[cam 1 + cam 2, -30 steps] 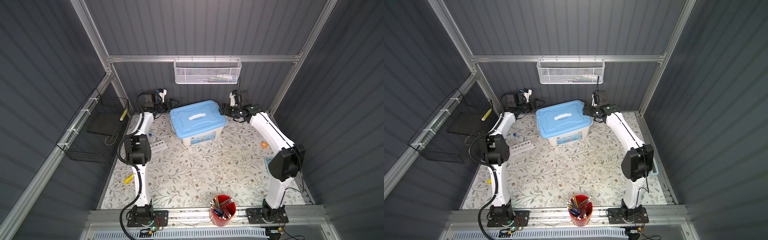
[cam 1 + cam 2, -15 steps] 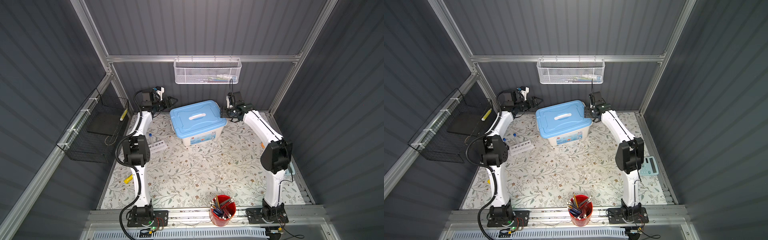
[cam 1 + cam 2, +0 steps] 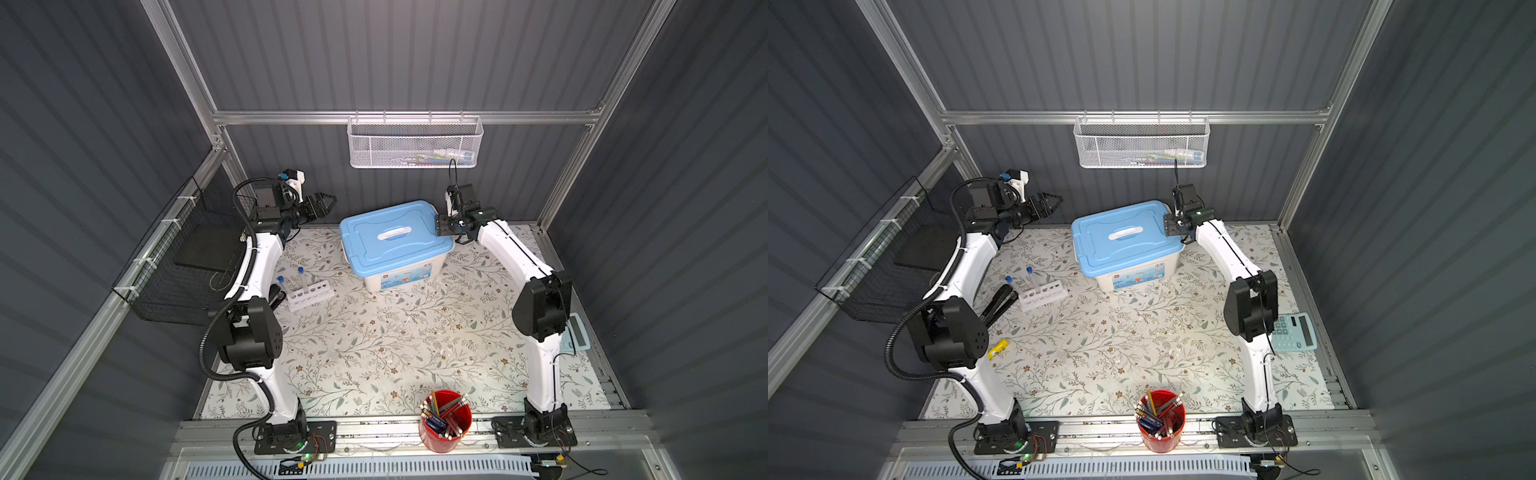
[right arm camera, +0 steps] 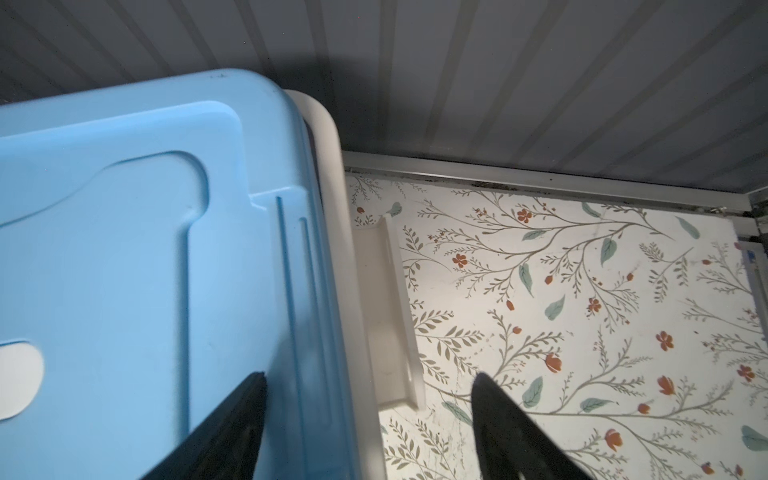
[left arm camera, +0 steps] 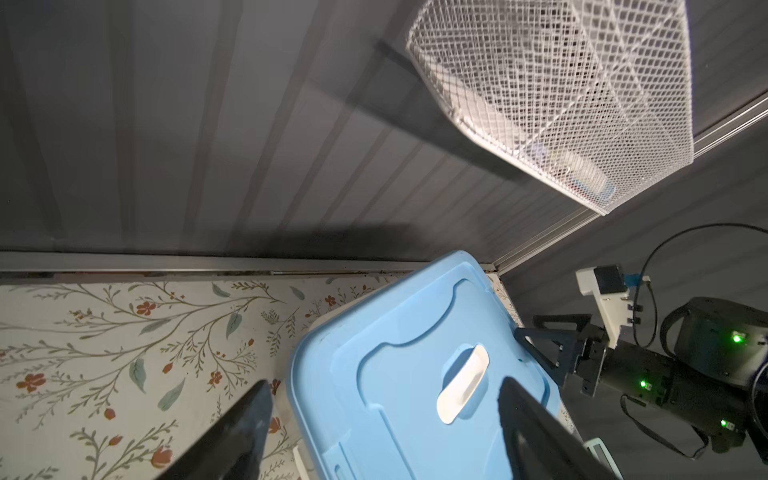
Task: Organize the chemistry lab equipment
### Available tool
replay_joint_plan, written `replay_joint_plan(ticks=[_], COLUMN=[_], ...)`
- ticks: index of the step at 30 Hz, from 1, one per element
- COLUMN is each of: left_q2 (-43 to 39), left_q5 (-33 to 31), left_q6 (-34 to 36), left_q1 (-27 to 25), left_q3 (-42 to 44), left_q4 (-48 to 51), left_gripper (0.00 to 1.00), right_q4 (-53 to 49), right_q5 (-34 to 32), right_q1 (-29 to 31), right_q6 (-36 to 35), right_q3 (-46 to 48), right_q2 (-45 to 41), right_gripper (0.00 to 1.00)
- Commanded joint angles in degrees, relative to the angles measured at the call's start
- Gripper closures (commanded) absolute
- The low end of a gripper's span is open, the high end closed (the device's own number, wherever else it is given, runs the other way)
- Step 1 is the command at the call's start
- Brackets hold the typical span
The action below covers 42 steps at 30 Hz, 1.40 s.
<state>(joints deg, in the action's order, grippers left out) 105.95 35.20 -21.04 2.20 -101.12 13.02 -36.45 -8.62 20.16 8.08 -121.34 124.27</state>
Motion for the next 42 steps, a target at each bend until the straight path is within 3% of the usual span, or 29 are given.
replay_joint_plan(ticks=[1,11,17,24,30,42], left_q2=[-1.1,-2.1,-2.9,0.1,3.1,14.6], left_q5=[-1.3,-0.9,-1.7,-6.5,-9.7,-6.8], left_q6=[1.7,1.7,3.3,7.6,7.9,4.5], left_q1=[-0.2,-0.3,-2.3,-9.4,-9.8,-11.1], left_q3=[2.6,6.5,7.9,4.1,1.2,-11.2], left_q4=[2.3,3.0,4.9,10.6,11.1,8.6], left_gripper=[0.15,0.16,0.16,0.16,0.16,0.16], right_q4=[-1.1,-2.8,-2.5,-3.1,-3.6,-3.1], right_q5=[-2.4,-7.7,-6.3,-4.4,-3.2,-1.3], right_q1=[0.1,-1.3,-1.5,-1.8,-1.9,-2.5], right_q6=[-1.6,2.4,4.3,5.3,5.5,7.0], right_q3=[-1.7,-2.9,-3.1,-6.9,-9.6,-11.7], right_q2=[1.6,2.9,3.4,6.0,7.4,10.0], right_gripper=[0.22,0.23,0.23,0.23,0.22,0.20])
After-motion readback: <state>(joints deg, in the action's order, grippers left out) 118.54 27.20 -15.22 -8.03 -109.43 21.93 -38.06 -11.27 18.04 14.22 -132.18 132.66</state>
